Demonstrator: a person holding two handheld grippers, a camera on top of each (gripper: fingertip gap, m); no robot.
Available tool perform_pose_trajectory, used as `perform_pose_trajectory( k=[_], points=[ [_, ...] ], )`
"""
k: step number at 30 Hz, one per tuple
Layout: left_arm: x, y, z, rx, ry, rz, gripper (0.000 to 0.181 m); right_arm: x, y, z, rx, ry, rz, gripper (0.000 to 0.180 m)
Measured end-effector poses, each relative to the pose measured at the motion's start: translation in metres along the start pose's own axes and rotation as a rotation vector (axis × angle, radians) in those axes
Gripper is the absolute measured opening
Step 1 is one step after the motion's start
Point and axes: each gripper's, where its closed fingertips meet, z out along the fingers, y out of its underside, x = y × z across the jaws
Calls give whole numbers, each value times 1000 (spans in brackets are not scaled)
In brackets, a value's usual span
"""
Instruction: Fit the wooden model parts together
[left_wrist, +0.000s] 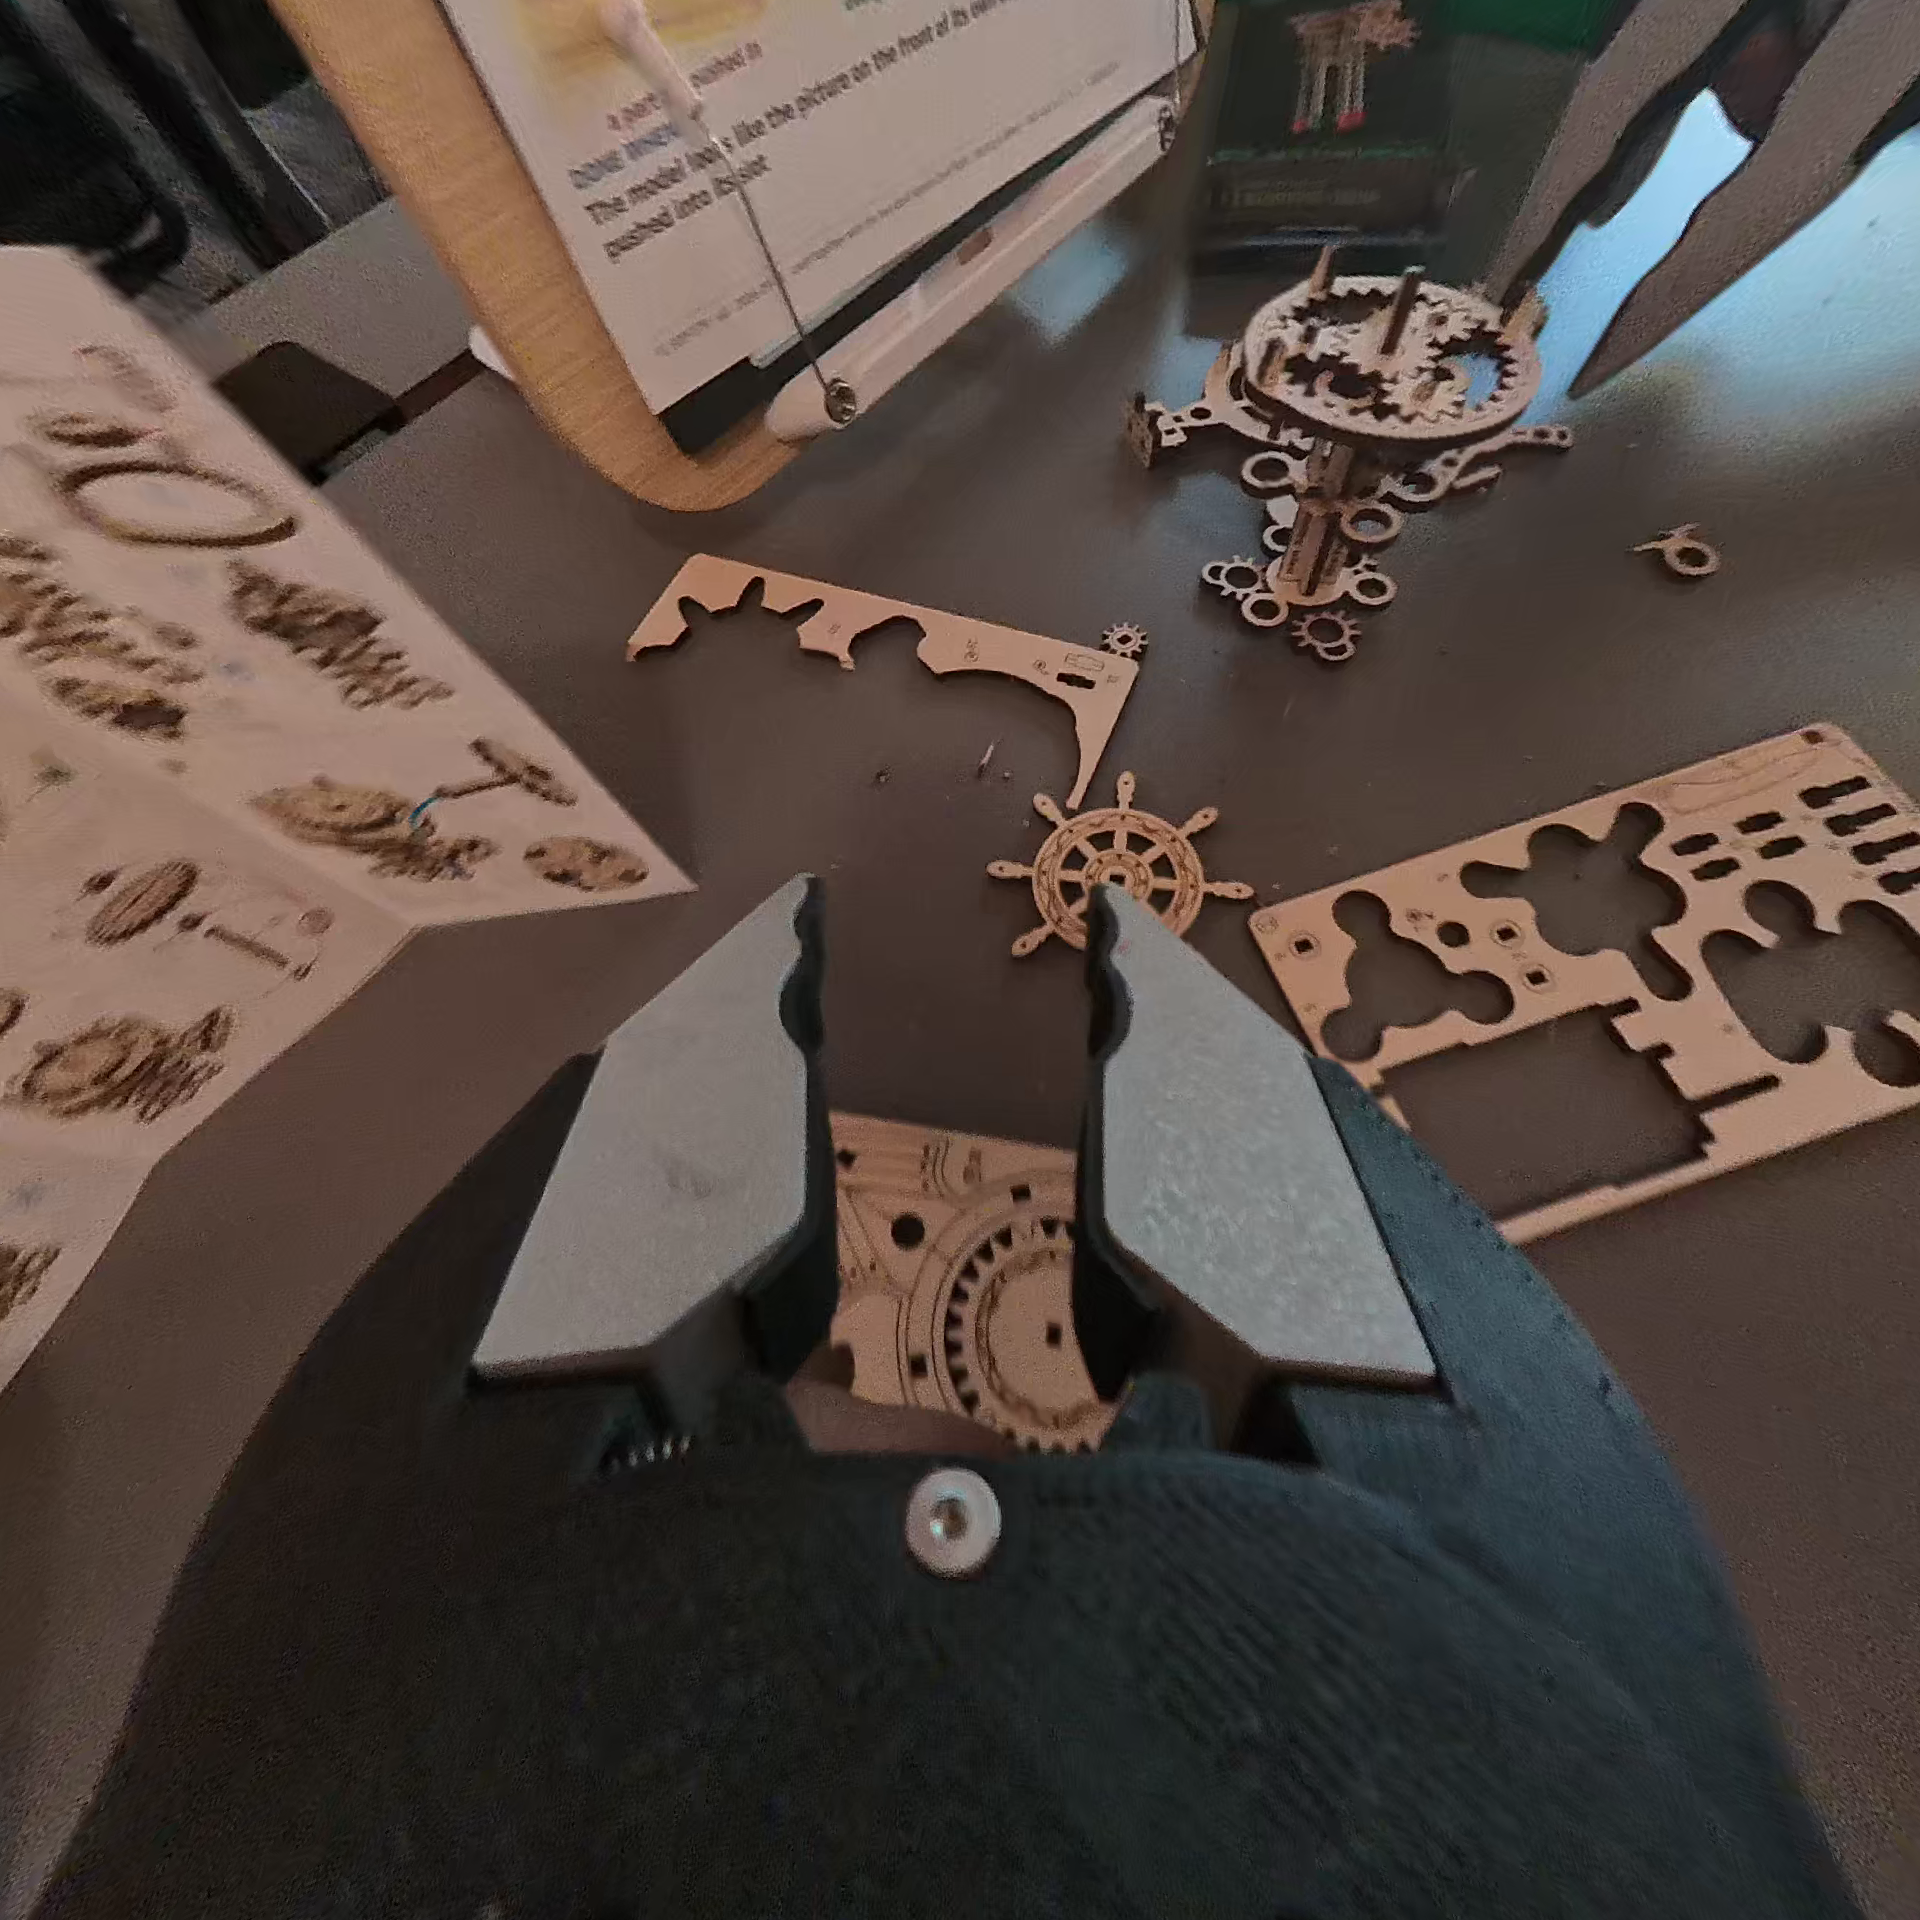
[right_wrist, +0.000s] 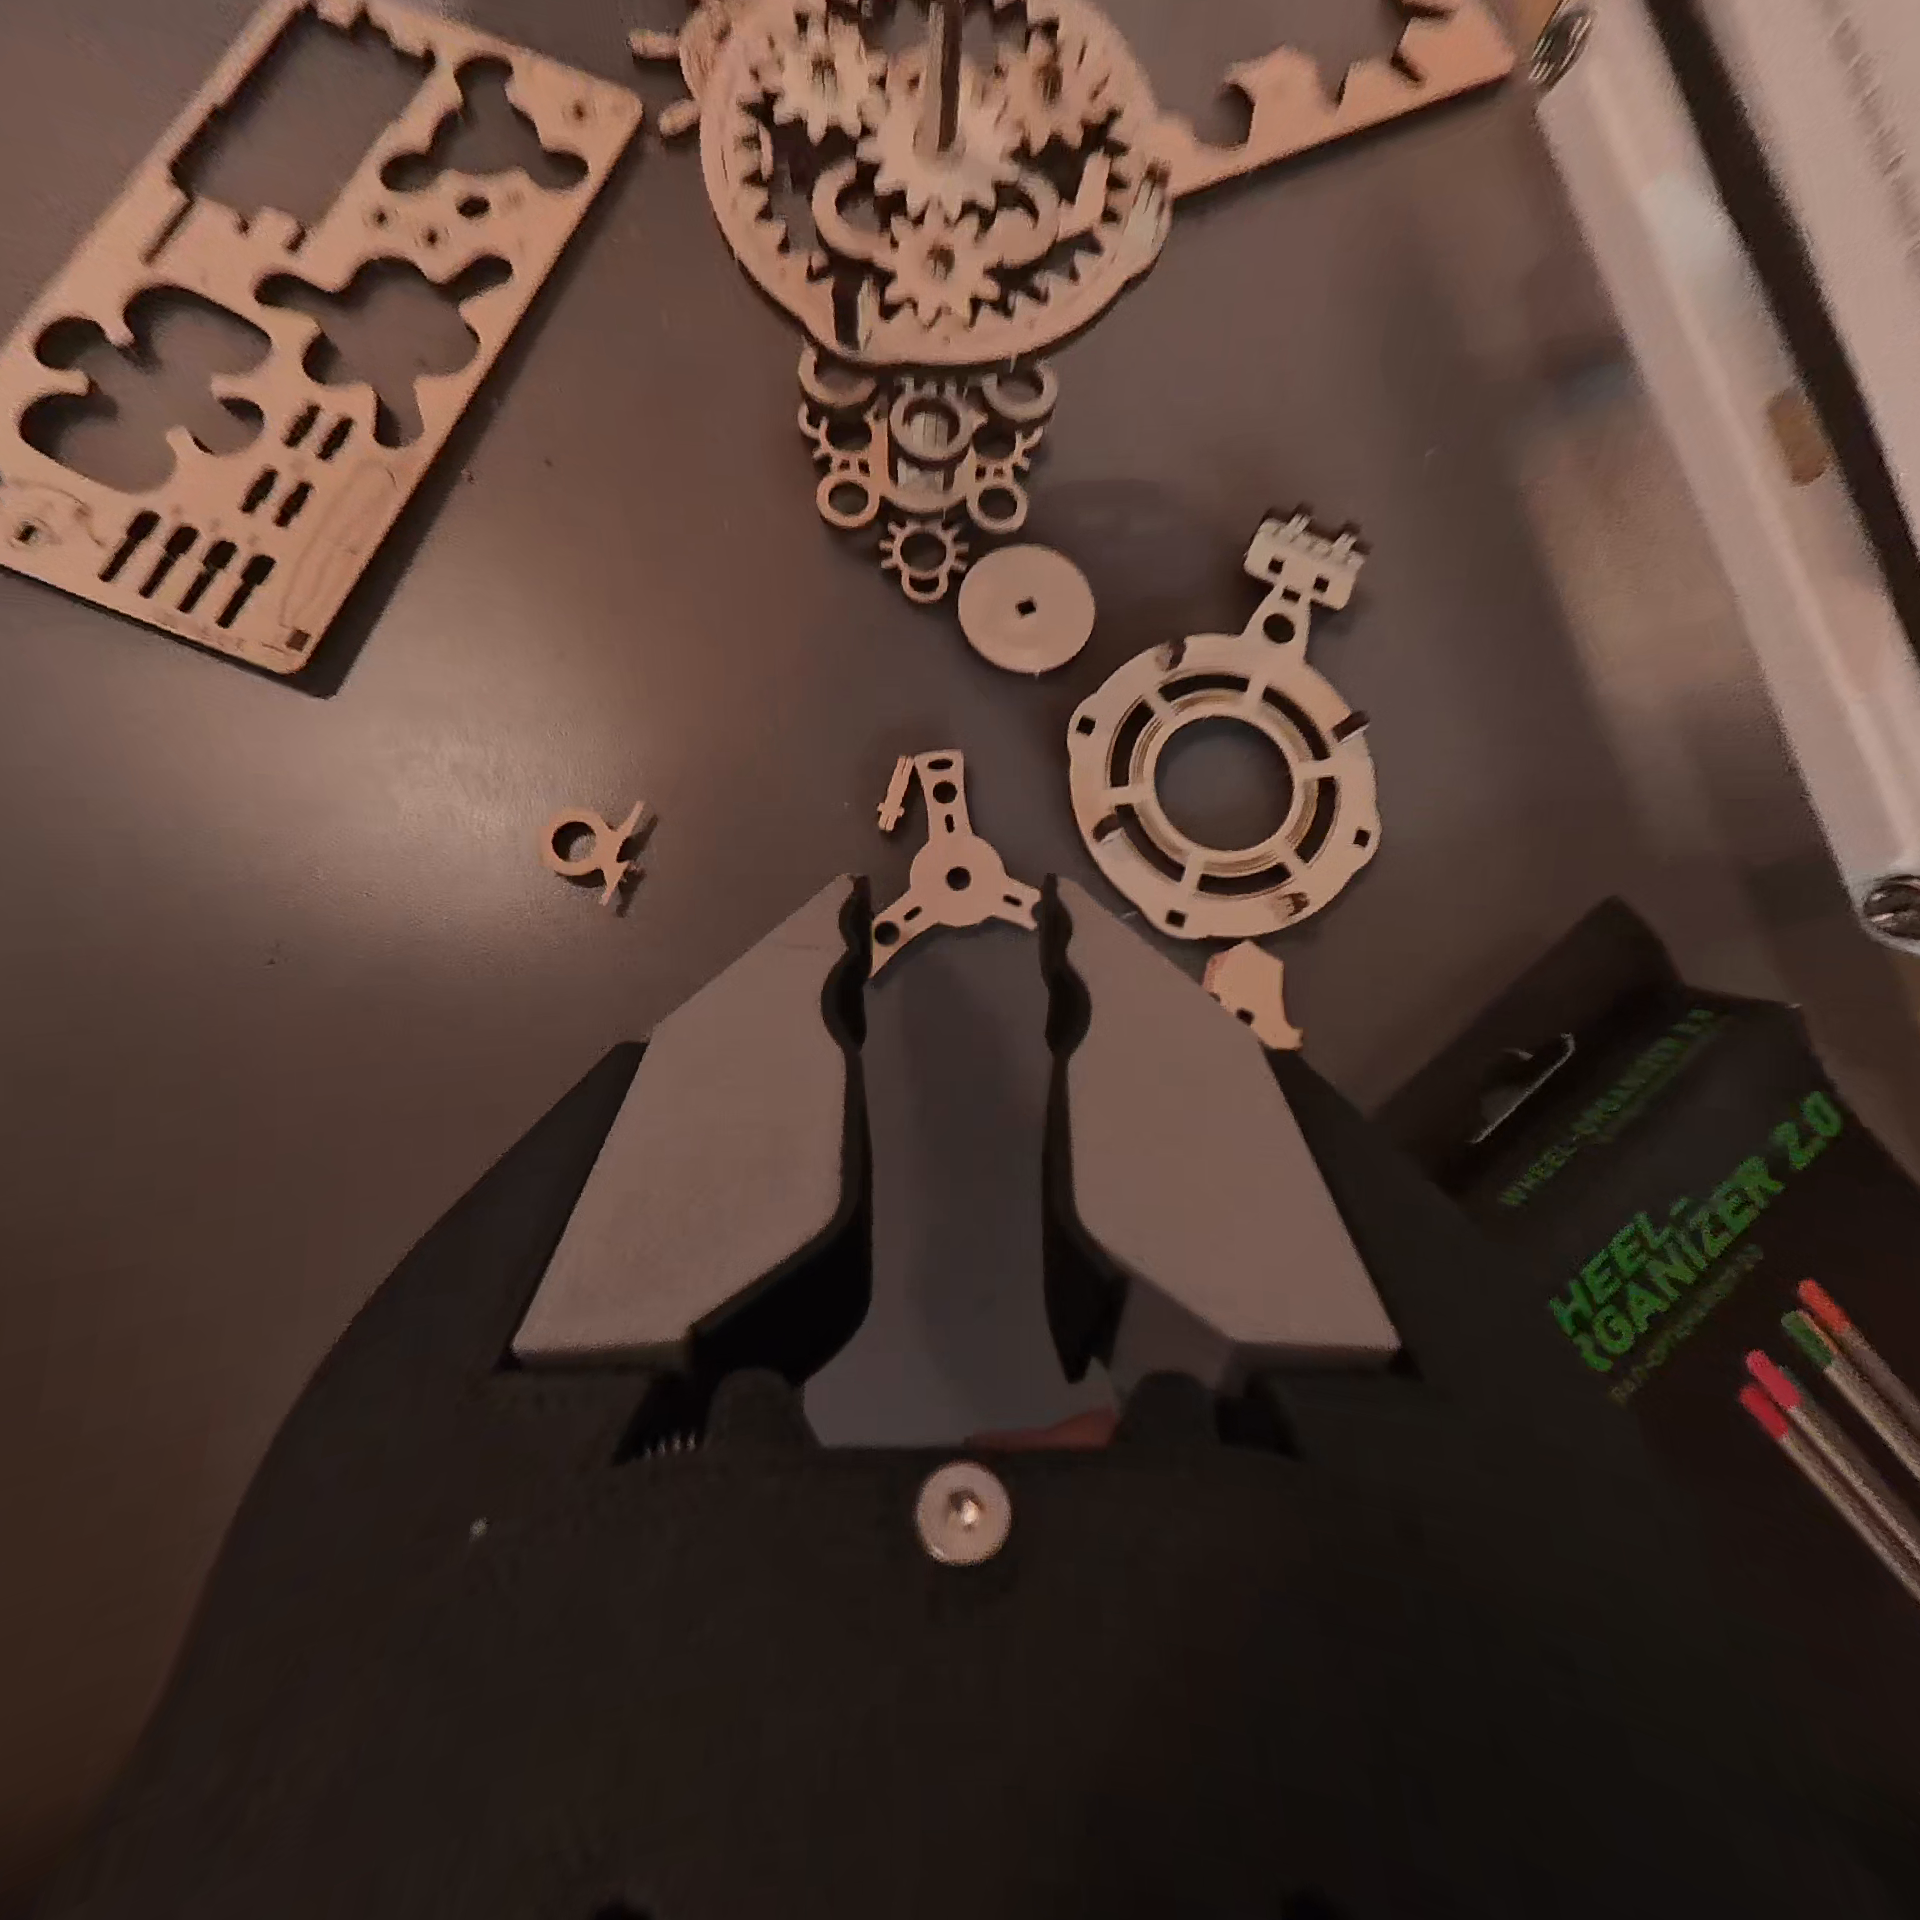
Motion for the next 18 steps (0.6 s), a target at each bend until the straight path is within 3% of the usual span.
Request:
perform_pose_trajectory(
  k=[9,13,18],
  points=[
    [13,-8,51,15,44,44,47,-9,12,12,-118,23,169,25],
    [24,-5,57,16,51,76,46,-1,15,12,-137,96,186,8],
    [16,-12,48,83,2,63,41,6,14,9,-143,145,169,5]
  ],
)
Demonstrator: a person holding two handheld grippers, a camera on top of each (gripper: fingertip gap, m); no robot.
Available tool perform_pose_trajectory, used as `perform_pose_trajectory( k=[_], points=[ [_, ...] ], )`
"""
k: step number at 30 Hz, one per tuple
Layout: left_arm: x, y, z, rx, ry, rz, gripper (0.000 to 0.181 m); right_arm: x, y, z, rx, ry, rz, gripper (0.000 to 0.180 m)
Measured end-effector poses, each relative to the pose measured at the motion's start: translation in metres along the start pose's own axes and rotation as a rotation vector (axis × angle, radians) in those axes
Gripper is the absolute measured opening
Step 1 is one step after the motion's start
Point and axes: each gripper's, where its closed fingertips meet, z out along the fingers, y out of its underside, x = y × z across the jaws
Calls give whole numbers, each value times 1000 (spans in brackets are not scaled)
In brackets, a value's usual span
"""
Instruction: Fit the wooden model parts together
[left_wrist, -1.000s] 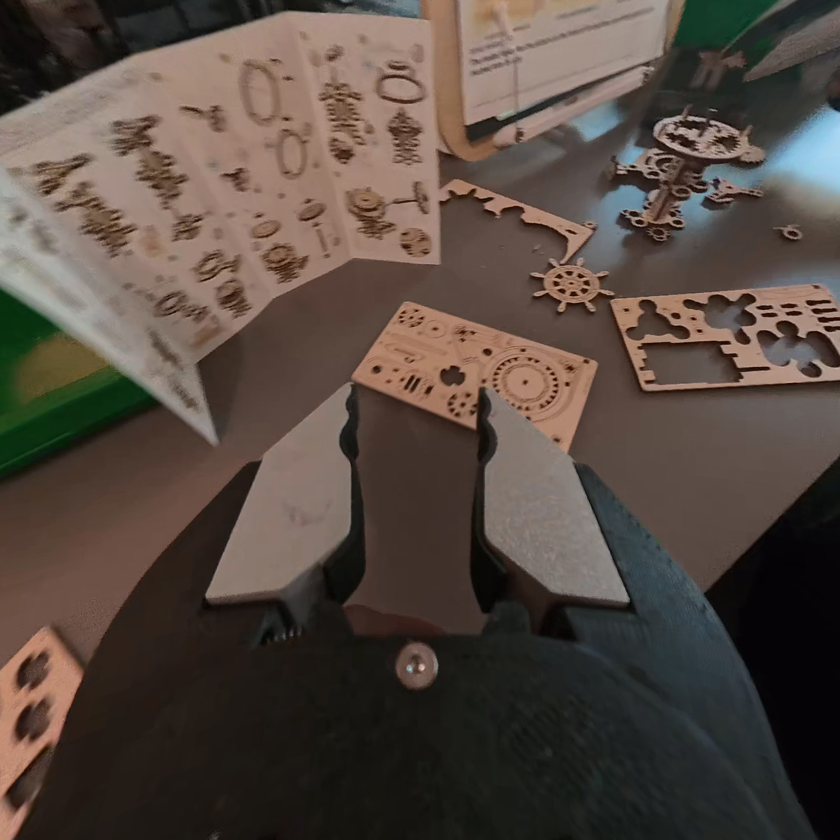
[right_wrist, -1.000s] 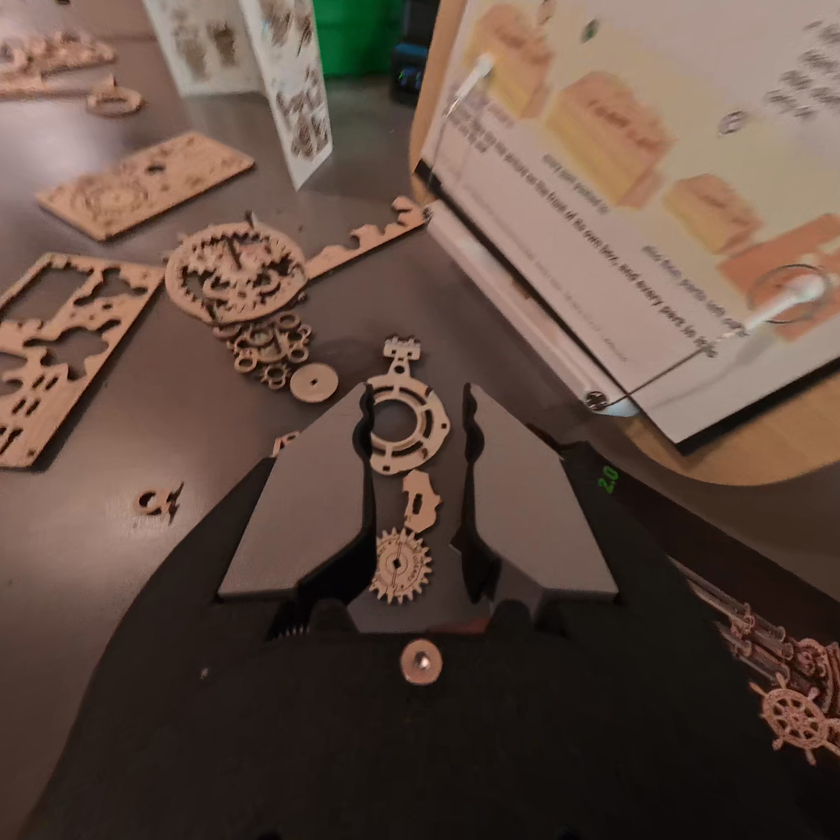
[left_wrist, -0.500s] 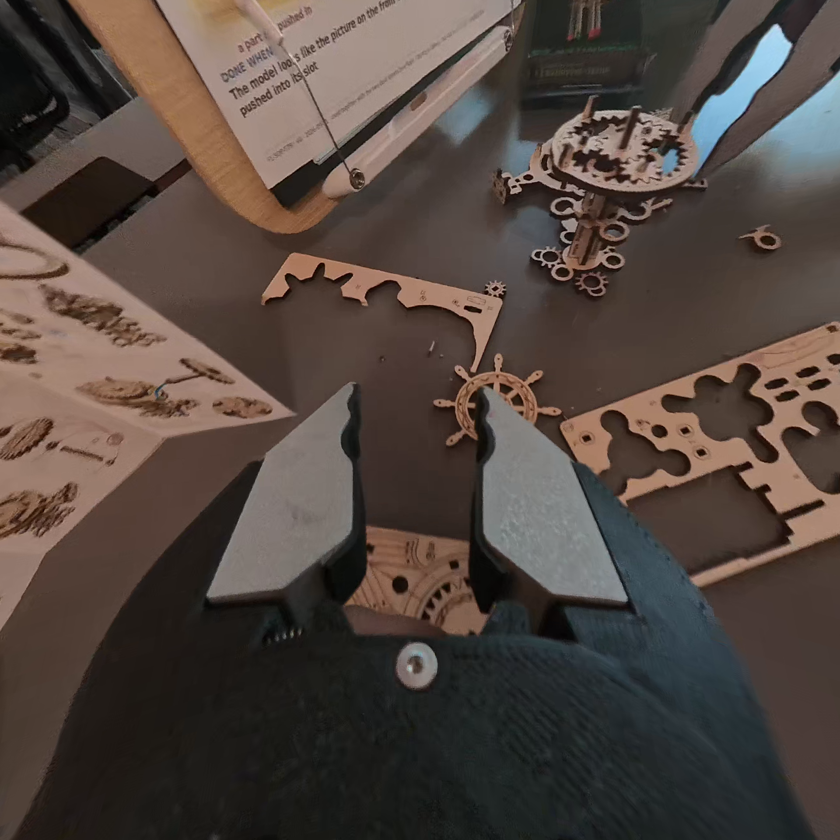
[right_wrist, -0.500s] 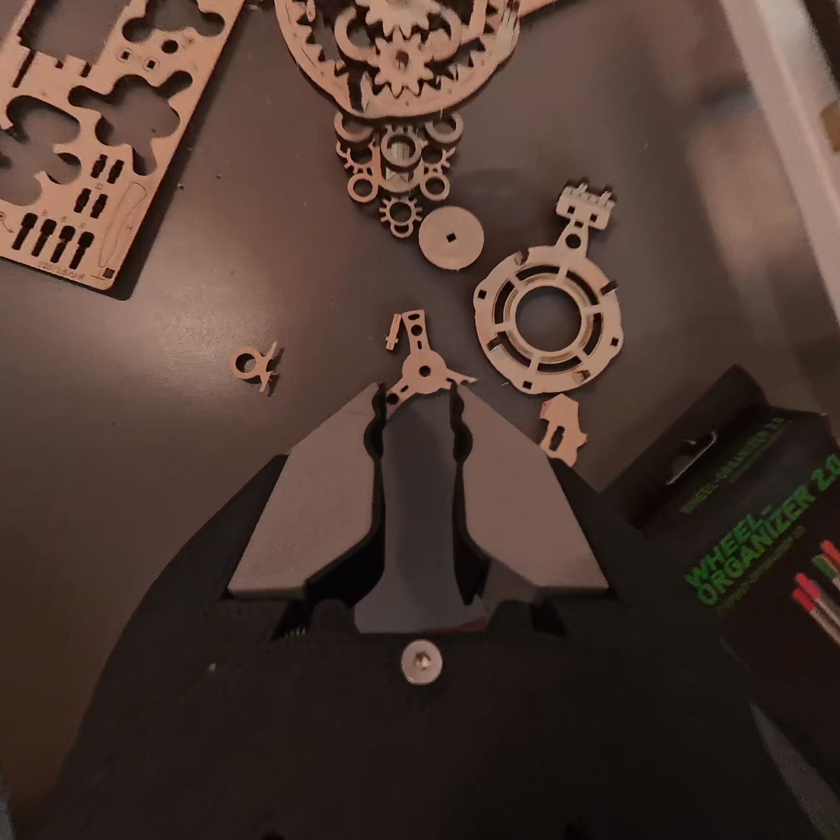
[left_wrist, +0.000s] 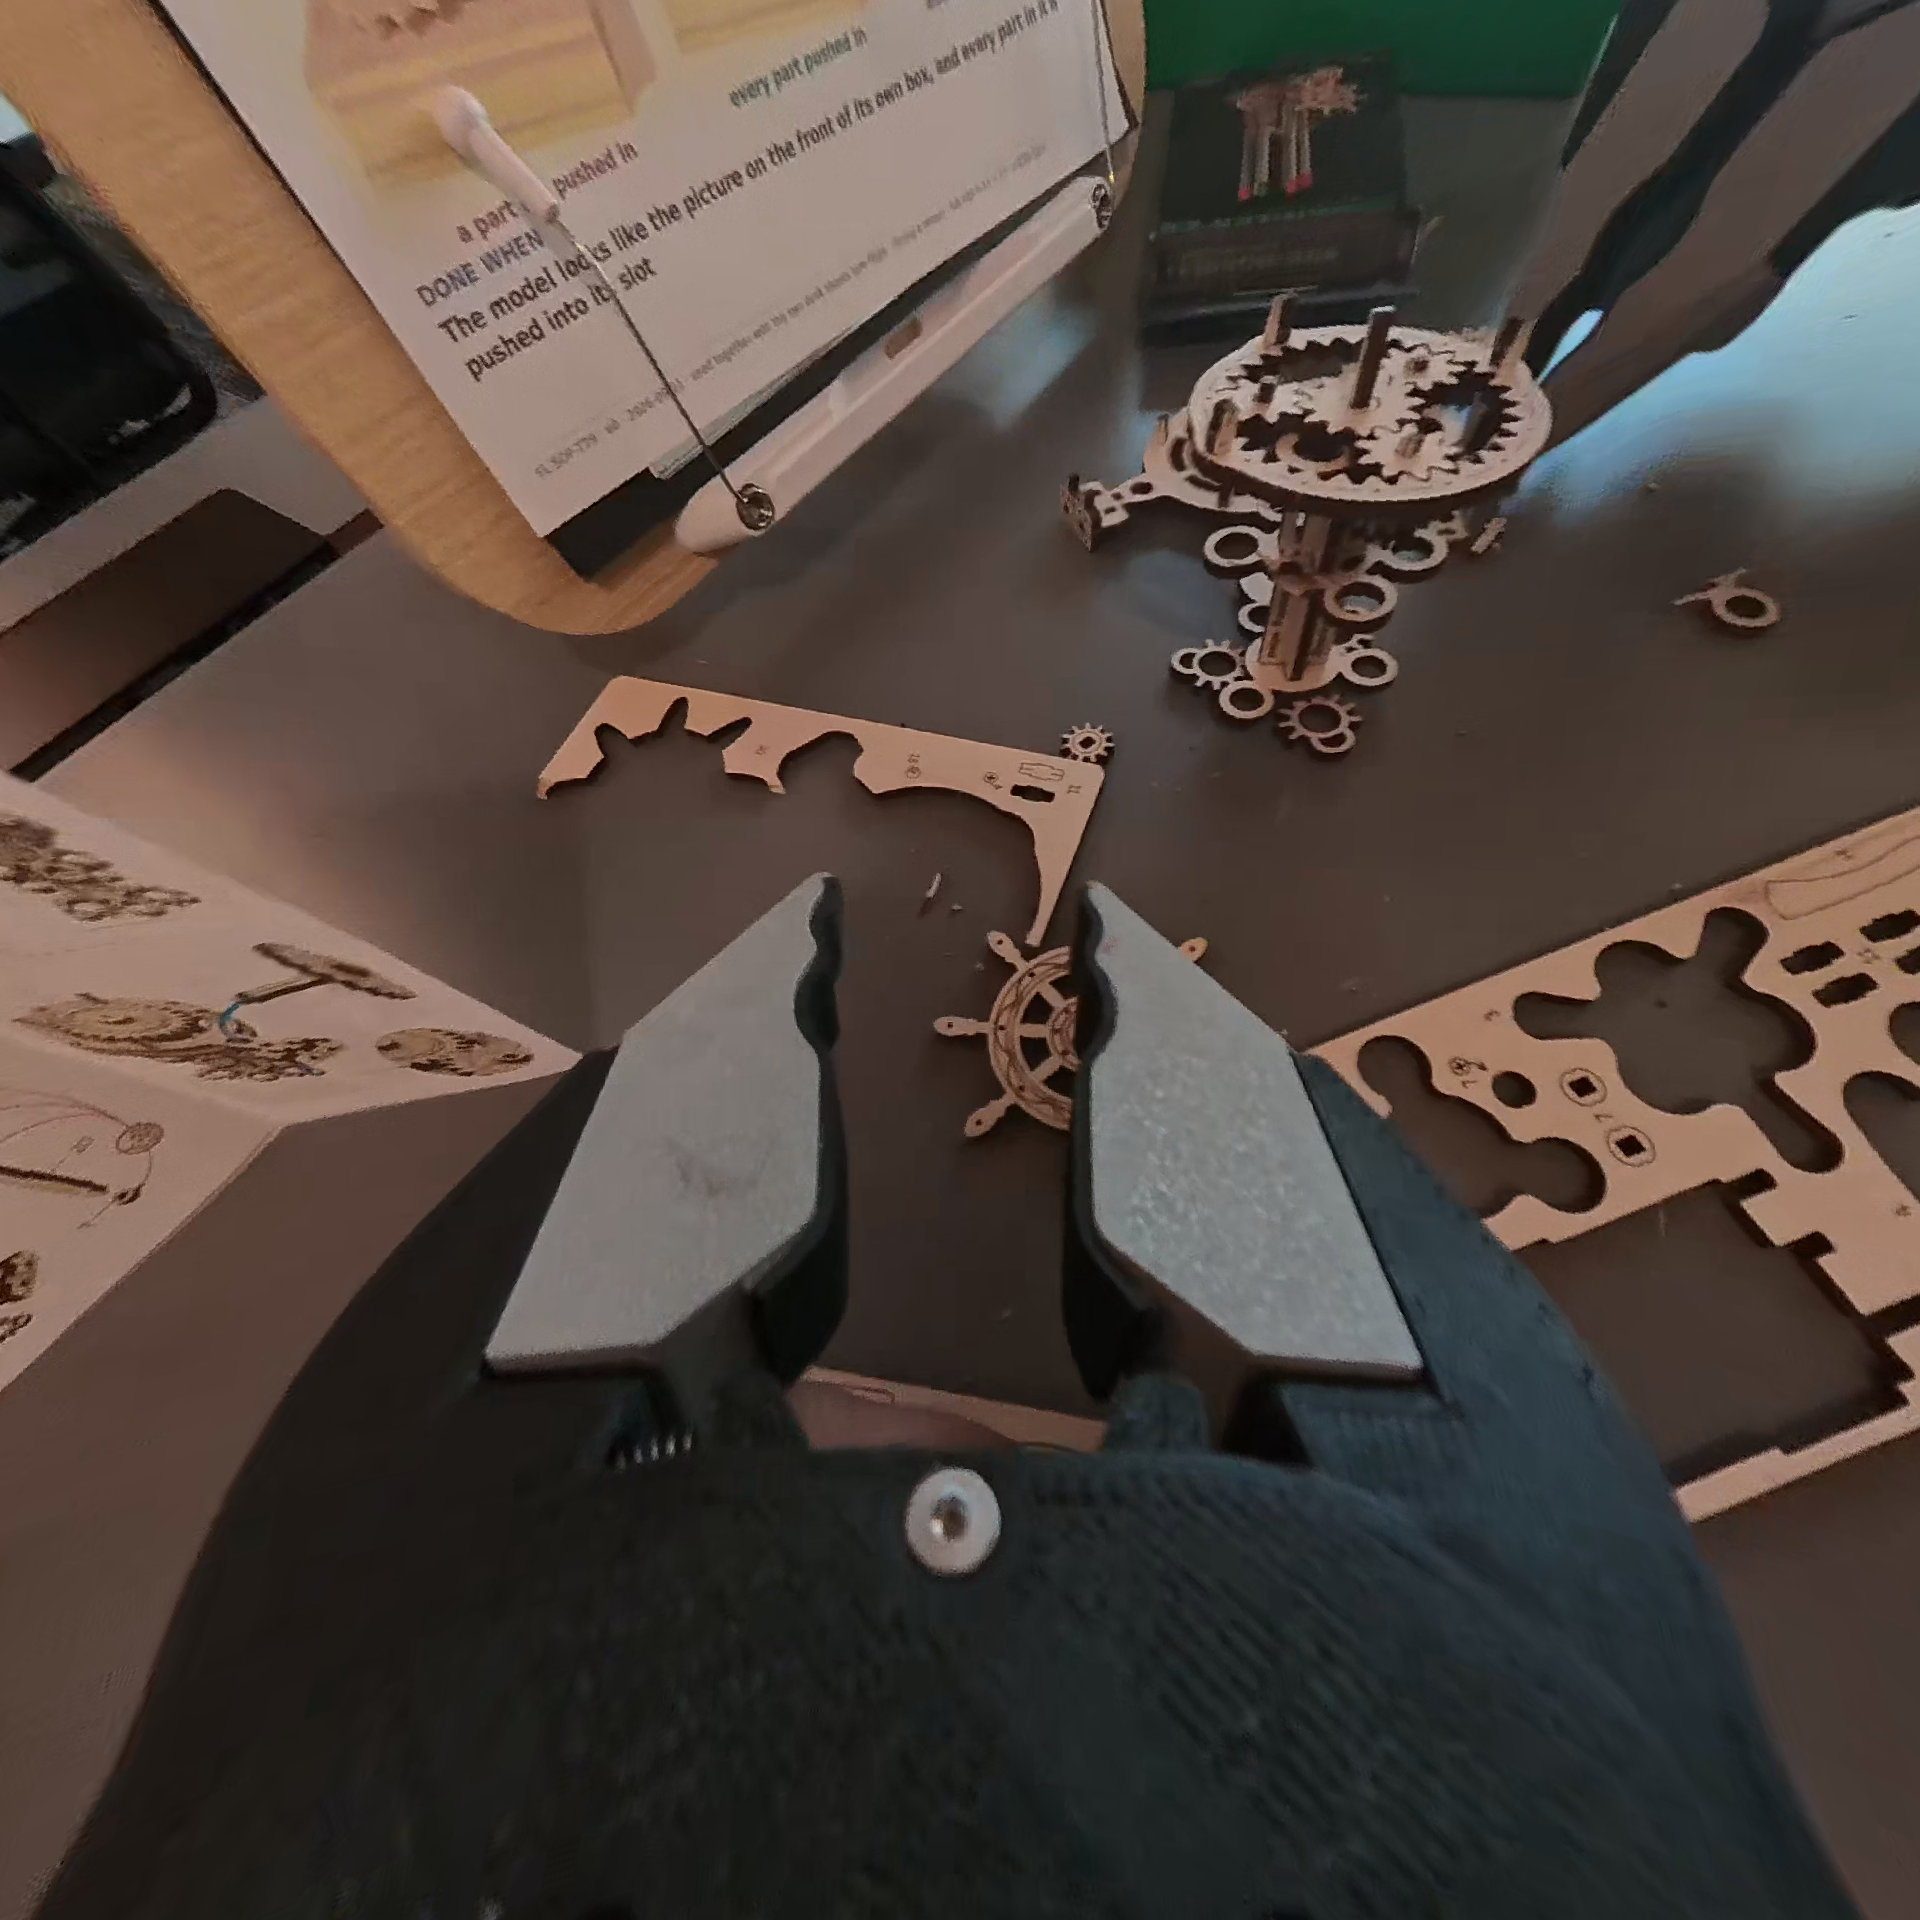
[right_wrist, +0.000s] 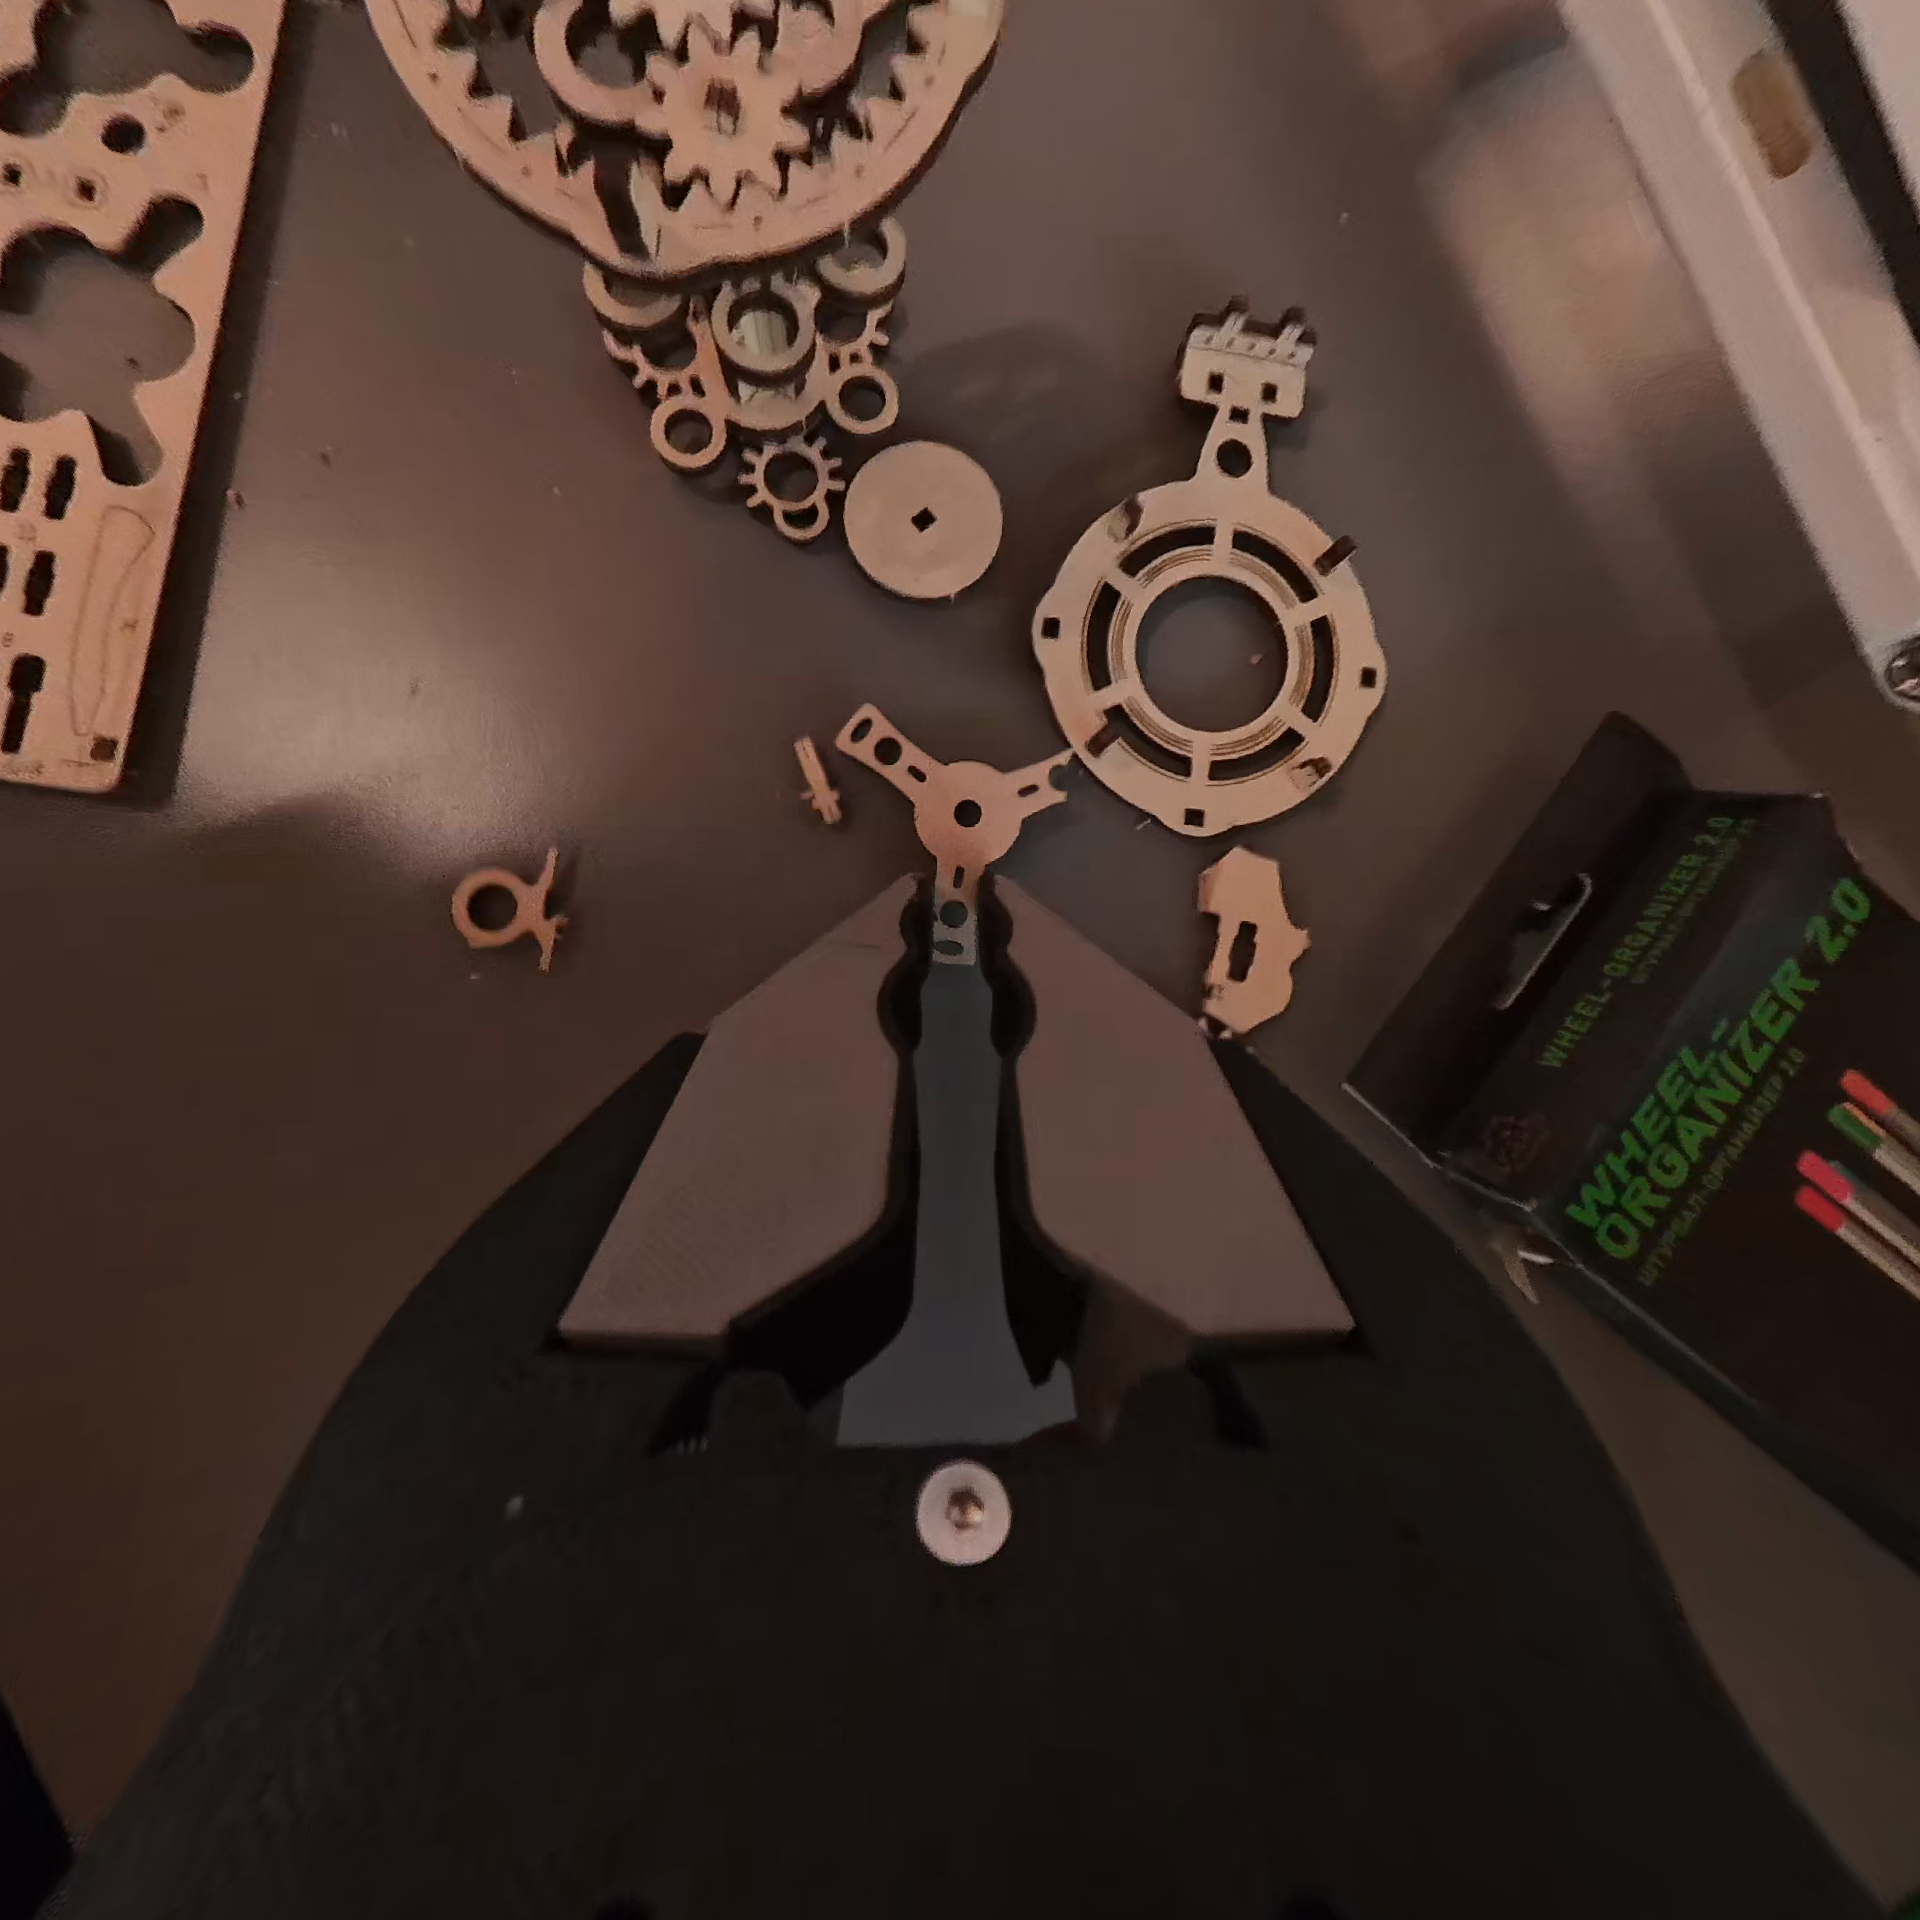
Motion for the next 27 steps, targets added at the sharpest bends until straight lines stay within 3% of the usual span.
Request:
perform_pose_trajectory(
  k=[4,11,27],
  points=[
    [-7,6,0,-26,-17,-15,42,-3,-17,-13,123,-66,46,5],
    [-2,7,1,-39,-26,43,42,3,-20,-26,188,-100,104,5],
    [-6,7,2,-42,-29,1,42,-7,4,-1,21,-90,39,6]
  ],
)
